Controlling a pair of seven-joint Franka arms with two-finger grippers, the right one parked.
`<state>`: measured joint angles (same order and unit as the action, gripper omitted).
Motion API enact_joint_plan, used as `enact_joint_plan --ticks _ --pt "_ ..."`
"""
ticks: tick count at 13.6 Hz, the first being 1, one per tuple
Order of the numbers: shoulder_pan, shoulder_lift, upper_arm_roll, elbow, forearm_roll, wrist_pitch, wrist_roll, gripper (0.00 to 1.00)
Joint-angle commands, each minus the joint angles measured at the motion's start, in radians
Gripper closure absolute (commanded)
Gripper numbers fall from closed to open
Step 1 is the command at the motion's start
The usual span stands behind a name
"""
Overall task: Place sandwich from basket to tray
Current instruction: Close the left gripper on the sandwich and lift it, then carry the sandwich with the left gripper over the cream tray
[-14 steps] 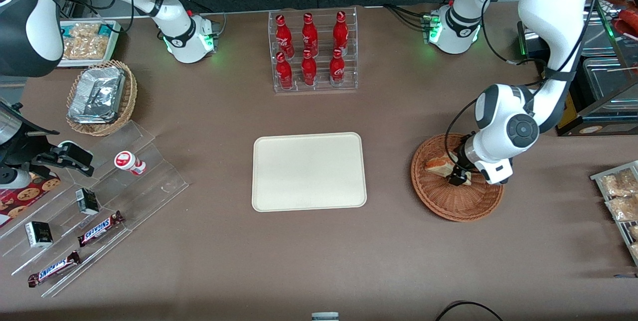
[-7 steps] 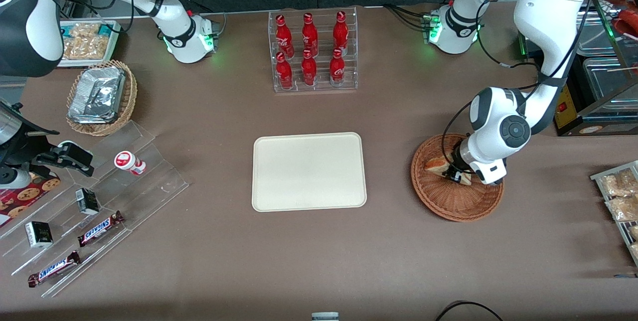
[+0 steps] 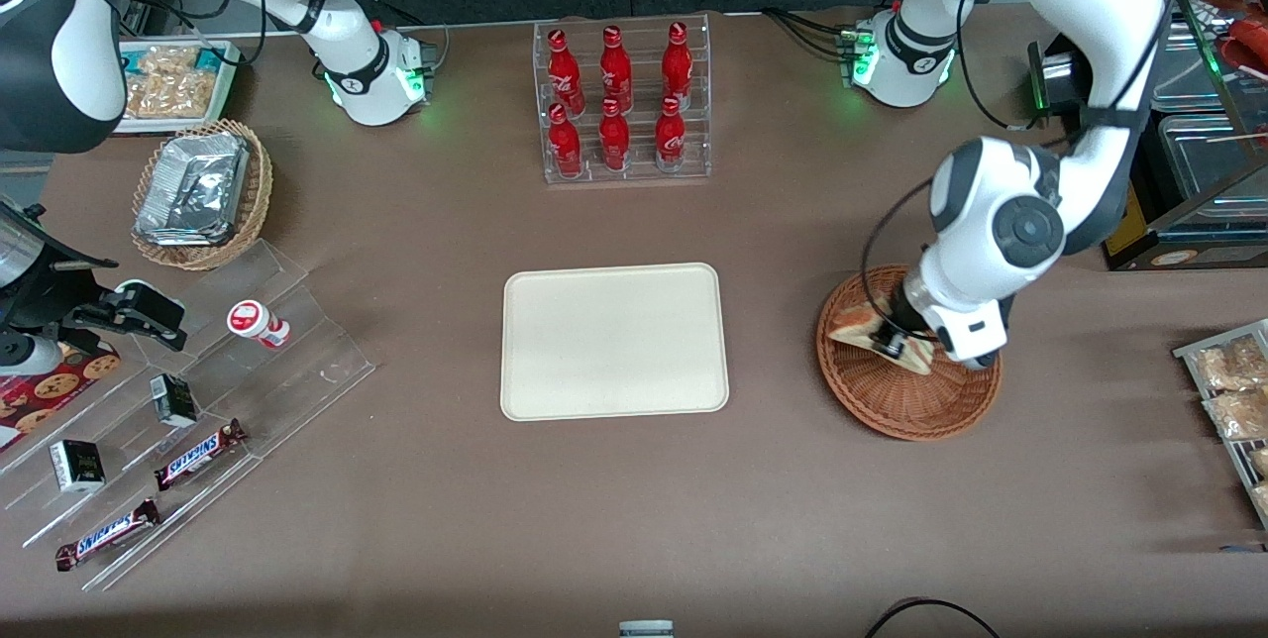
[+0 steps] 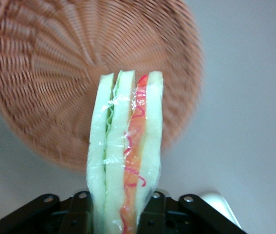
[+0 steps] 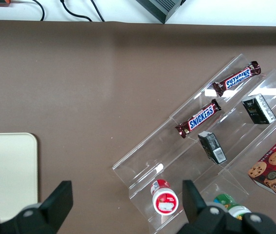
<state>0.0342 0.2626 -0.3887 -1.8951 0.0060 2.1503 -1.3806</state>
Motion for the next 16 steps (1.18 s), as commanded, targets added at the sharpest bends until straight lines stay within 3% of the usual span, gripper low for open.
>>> enact_joint_plan --ticks 1,4,5,7,8,12,16 --pt "-0.008 0.056 -0.117 0.209 0.014 -0.124 0.005 0.96" --pt "-0.008 0.206 -0.287 0.379 0.144 -0.159 -0.004 0.95" --pt "-0.052 0.268 -0.317 0.428 0.202 -0.17 0.0 0.96" --pt "-0.192 0.372 -0.312 0.517 0.352 -0.19 0.015 0.98" --pt "-0.229 0.412 -0.312 0.534 0.394 -0.181 0.023 0.98" --pt "-0.355 0.571 -0.309 0.657 0.429 -0.17 0.115 0.98" --pt "-0.393 0.69 -0.303 0.676 0.509 -0.089 0.152 0.98"
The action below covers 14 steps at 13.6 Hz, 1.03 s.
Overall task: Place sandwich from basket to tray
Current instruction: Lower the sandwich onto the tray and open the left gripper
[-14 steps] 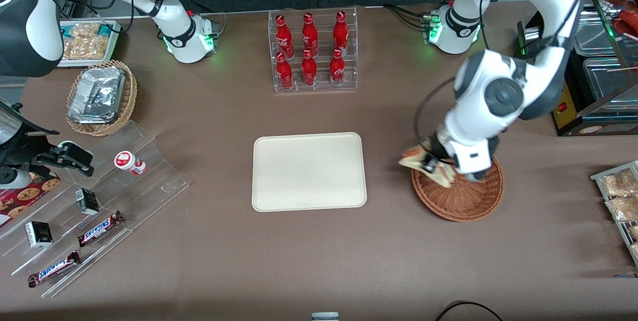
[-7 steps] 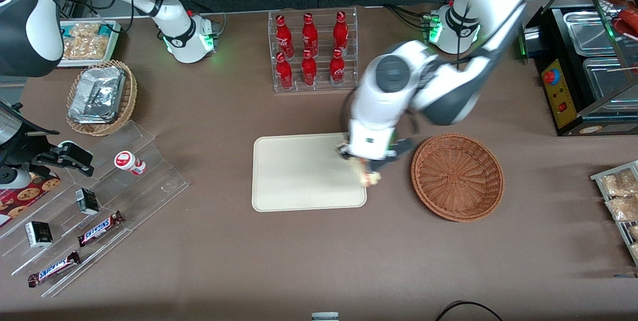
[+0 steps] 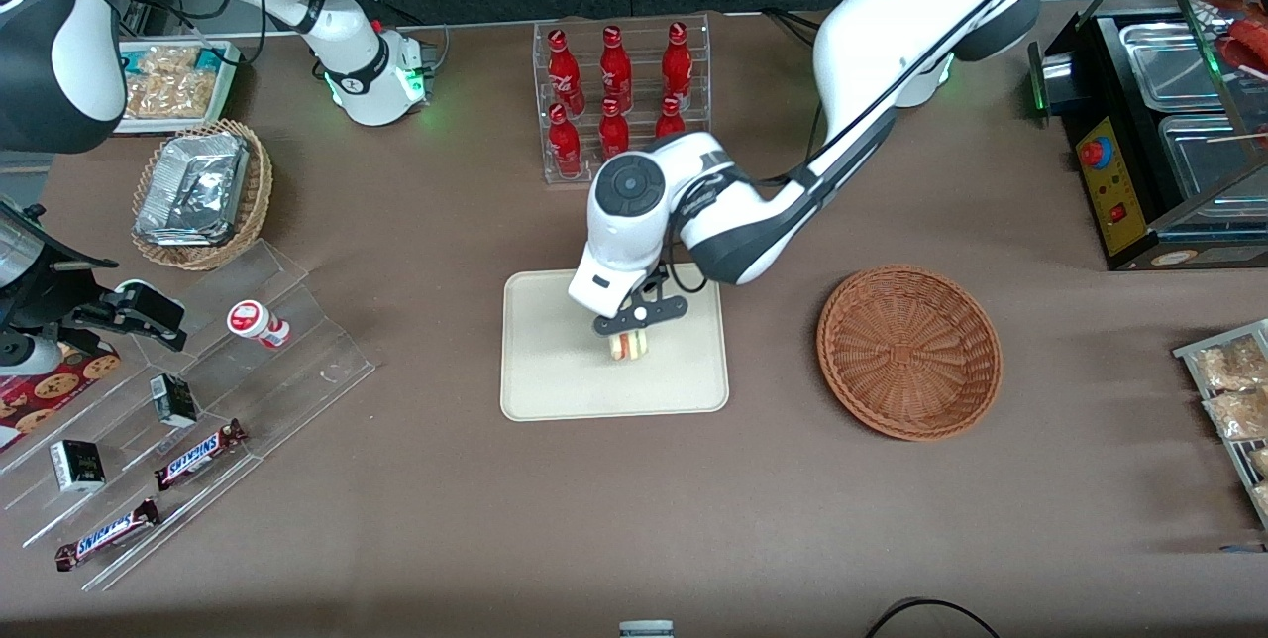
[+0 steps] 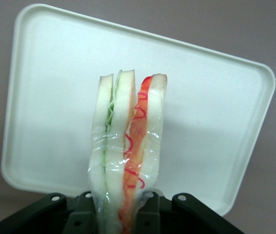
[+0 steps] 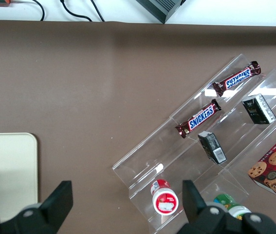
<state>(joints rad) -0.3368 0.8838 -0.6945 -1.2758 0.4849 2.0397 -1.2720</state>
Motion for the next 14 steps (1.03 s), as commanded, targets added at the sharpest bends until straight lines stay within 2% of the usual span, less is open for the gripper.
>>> enact_joint_plan --ticks 1,6,7,8,9,11,14 --pt "-0.027 0.087 0.004 0.058 0.041 0.036 0.071 0.98" --pt "-0.059 0.162 0.079 0.072 0.044 0.152 0.178 0.98" --pt "-0.067 0.176 0.081 0.078 0.046 0.158 0.183 0.91" --pt "-0.067 0.187 0.081 0.085 0.046 0.161 0.181 0.56" --pt "-0.067 0.185 0.081 0.085 0.044 0.162 0.181 0.02" --pt "-0.059 0.172 0.076 0.09 0.031 0.152 0.155 0.01" --pt "-0.045 0.089 0.075 0.119 -0.074 0.032 0.166 0.0"
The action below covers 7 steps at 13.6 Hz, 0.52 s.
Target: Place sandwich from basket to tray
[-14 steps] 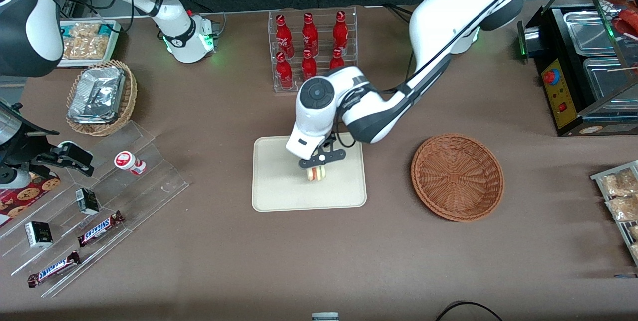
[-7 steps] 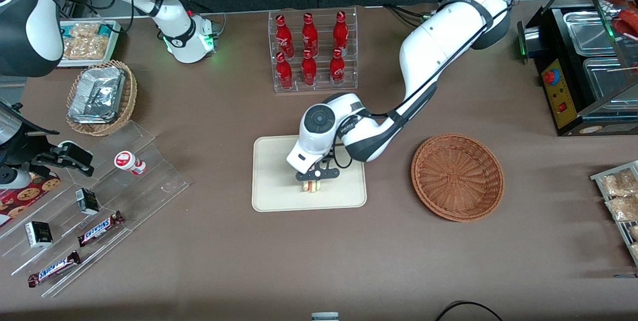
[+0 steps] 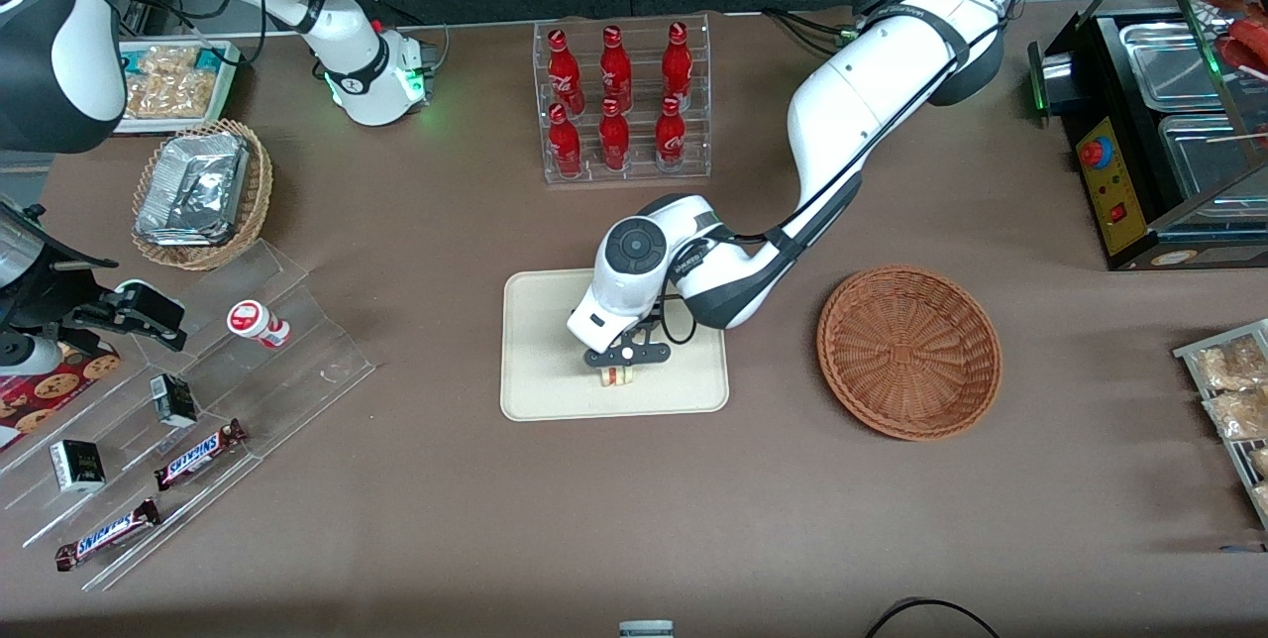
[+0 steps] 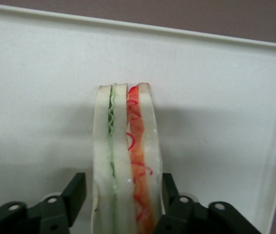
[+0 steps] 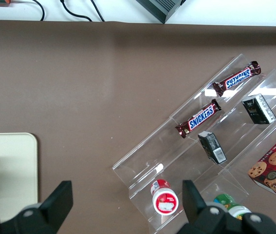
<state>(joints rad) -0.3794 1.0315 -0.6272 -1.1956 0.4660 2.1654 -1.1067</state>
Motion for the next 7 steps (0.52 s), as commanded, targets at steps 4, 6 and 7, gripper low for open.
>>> enact_joint_plan --ticks 4,6,7 --pt "0.138 -0.235 -0.006 -0.007 -0.137 -0.286 0.118 0.01" --pt "0.229 -0.316 -0.008 -0.048 -0.202 -0.36 0.206 0.01" --pt "0.284 -0.364 -0.008 -0.086 -0.225 -0.387 0.256 0.01"
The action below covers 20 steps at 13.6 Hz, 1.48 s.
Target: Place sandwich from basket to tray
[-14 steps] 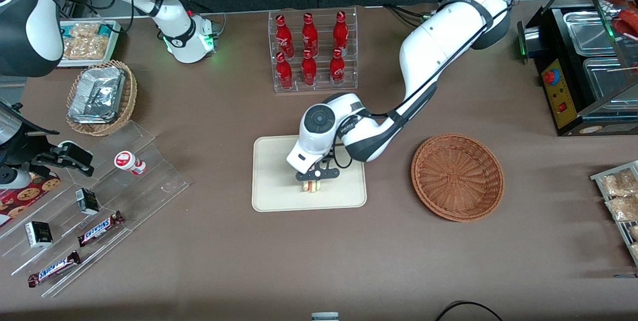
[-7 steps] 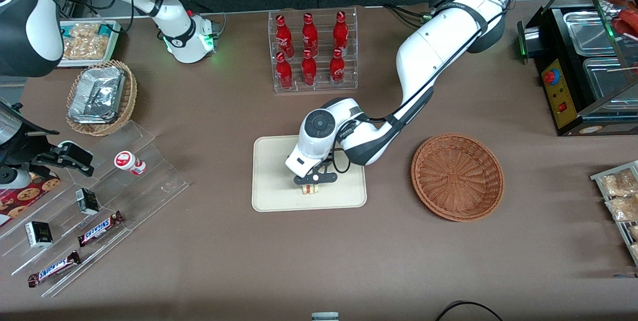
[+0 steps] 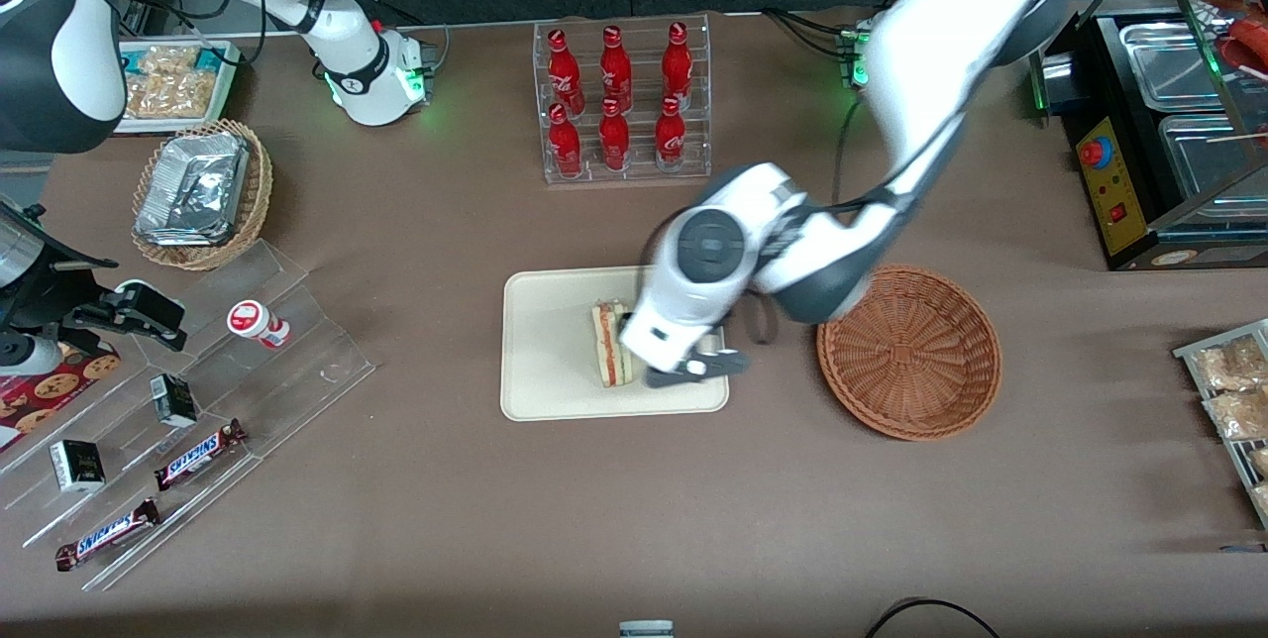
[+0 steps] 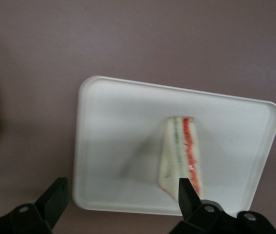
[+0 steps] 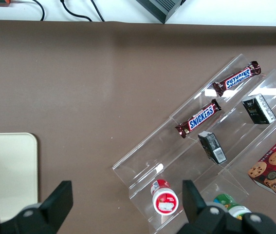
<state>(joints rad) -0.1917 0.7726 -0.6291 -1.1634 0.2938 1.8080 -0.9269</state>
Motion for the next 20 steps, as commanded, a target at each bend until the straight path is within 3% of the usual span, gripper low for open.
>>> enact_joint_plan --ticks 1,7,12,15,20 --pt "0.148 -0.154 -0.006 -0.172 -0.064 -0.036 0.13 0.01" --pt "0.503 -0.455 -0.006 -0.471 -0.211 -0.047 0.507 0.01" --pt "0.702 -0.628 -0.004 -0.492 -0.236 -0.192 0.722 0.01" --pt "0.762 -0.726 0.005 -0.49 -0.298 -0.261 0.778 0.01" --pt "0.762 -0.762 0.006 -0.391 -0.291 -0.345 0.781 0.0"
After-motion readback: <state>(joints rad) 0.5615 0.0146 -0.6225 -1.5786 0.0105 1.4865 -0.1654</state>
